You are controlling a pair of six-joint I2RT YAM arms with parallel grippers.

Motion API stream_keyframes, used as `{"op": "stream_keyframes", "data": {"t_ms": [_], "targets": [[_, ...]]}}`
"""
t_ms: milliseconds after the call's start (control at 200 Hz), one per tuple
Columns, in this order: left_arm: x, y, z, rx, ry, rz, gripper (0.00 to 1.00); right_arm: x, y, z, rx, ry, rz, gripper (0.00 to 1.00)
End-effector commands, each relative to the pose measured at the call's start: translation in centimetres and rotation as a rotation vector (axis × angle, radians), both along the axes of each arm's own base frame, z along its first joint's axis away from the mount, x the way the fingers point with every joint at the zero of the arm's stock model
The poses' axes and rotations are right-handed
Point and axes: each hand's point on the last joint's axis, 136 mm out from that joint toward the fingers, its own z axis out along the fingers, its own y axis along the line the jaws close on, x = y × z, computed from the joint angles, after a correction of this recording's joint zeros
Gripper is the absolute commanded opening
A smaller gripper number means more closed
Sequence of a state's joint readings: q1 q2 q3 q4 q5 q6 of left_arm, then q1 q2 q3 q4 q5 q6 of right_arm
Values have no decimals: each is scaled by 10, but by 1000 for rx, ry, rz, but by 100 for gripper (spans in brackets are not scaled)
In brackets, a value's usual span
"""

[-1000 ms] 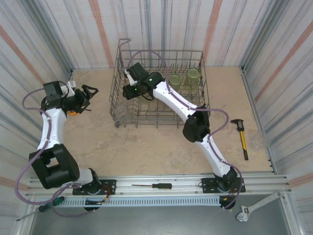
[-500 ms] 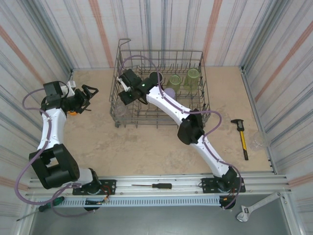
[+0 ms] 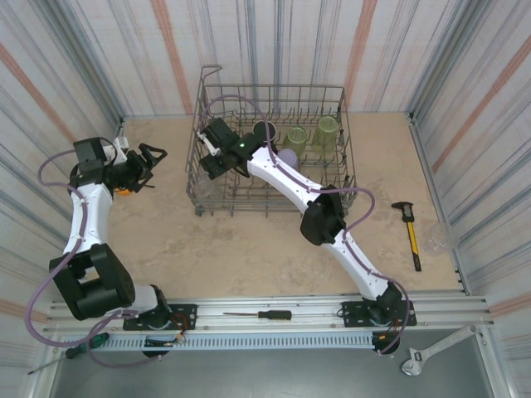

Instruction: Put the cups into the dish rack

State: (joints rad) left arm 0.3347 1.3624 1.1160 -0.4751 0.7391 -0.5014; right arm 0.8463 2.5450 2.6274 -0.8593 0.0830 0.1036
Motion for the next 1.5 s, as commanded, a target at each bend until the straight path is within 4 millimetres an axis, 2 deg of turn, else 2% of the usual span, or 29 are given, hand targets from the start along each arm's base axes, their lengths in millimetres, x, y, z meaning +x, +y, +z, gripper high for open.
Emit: {"op": "stream_keyframes", "data": {"t_ms": [0,145,291,481,661,817,1027,1177,1498], "targets": [[-4,-1,3,-18,-12,-4,99,8,0,9,41,-5,-20,84],[-3,-1,3,-19,-14,-4,99,10,-1,14,82,15,-33,86],[-3,-1,3,-19,-14,-4,99,9,0,28,131,28,-33,88],[-4,-1,5,-16,-20,-4,99,7,-2,68,214,6,-34,92],[-5,0,7,-3,-28,-1,99,6,-15,111,268,-35,-58,96],[-5,0,12,11,-44,1,99,0,-27,133,277,-65,-73,98],[-5,1,19,27,-73,-1,99,-7,-53,156,263,-88,-113,99],[-3,2,22,33,-89,2,99,-15,-79,170,240,-102,-150,99],[8,2,26,16,-93,-6,99,-30,-153,168,181,-79,-284,99]]}}
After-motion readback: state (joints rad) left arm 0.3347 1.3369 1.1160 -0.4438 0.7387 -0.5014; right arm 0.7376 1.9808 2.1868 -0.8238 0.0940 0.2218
